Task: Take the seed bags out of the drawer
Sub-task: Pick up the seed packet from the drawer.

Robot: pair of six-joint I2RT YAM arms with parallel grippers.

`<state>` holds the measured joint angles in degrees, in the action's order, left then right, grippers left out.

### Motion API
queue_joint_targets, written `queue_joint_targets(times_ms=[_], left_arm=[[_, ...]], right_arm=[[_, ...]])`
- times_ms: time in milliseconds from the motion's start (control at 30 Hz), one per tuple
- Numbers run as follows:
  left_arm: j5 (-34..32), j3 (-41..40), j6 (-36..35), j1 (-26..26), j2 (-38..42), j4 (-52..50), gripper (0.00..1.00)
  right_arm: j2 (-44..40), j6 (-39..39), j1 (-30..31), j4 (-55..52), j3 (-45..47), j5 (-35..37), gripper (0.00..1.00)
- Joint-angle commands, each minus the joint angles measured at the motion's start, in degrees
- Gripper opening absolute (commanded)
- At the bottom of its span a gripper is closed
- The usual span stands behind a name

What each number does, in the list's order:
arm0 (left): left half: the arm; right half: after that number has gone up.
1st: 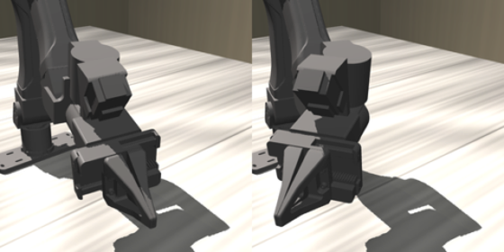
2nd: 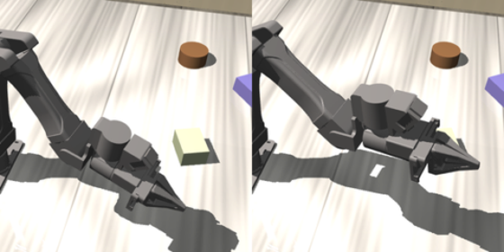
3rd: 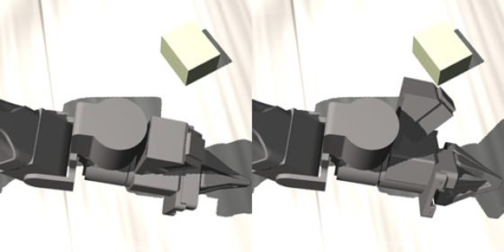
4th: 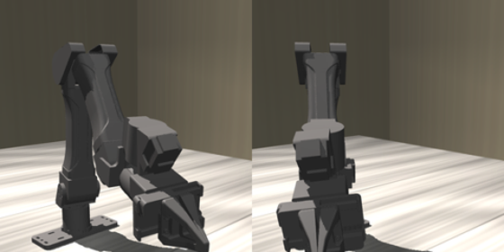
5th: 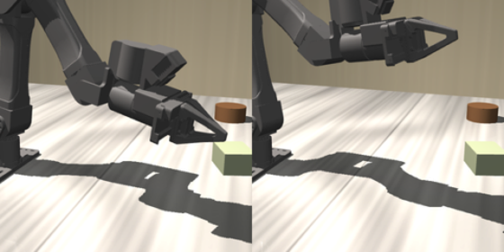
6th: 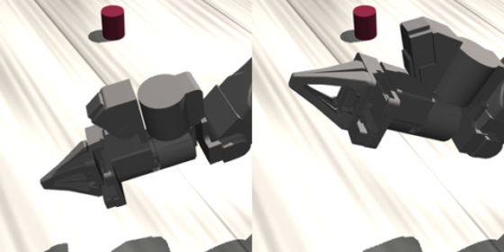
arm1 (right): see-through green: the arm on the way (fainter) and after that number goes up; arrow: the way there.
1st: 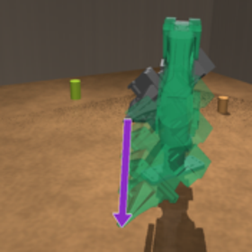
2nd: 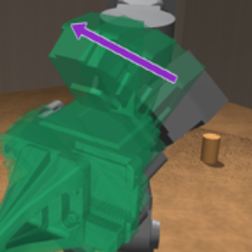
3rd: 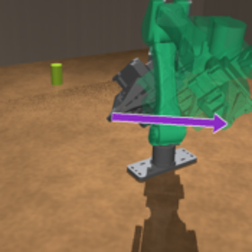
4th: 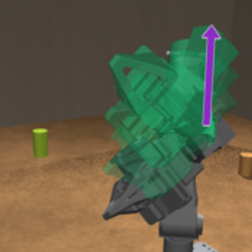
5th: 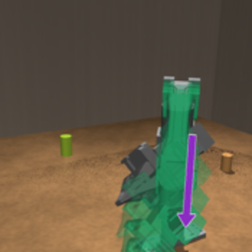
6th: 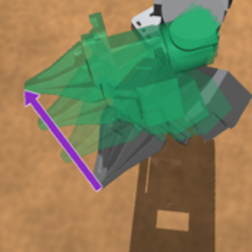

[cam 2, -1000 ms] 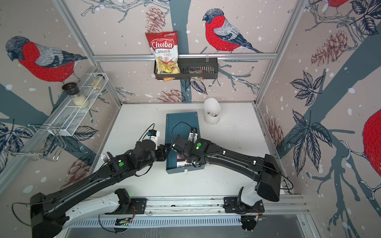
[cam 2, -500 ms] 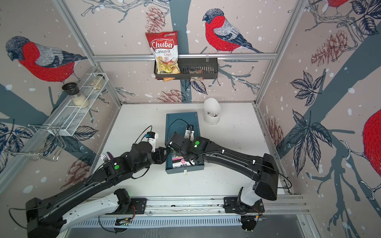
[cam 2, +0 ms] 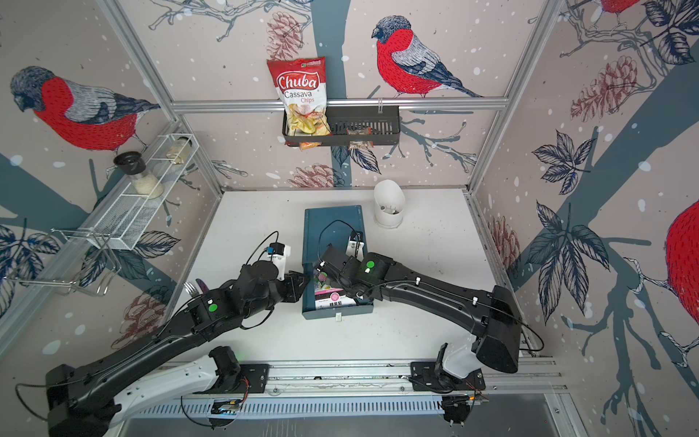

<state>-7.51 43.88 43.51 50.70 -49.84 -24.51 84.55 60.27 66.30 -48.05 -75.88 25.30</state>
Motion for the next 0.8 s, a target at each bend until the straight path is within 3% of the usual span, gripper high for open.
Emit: queue_joint_targets(times_ms=[0,300,767], left_arm=[[-1.9,-0.1,-0.2,-0.2,0.1,-2.4,0.27],[-1.5,-1.2,0.3,-0.2,0.4,-1.3,0.22],[-1.6,-1.2,0.1,-0.2,-0.2,-1.0,0.22]], right_arm=[[-2.0,-0.3,-0.7,2.8,1.8,-1.2,0.80],[-4.4,-1.2,-3.0,6.6,5.4,-4.7,0.84],[0.8,-0.5,-1.2,6.9,3.5,-6.4,0.69]])
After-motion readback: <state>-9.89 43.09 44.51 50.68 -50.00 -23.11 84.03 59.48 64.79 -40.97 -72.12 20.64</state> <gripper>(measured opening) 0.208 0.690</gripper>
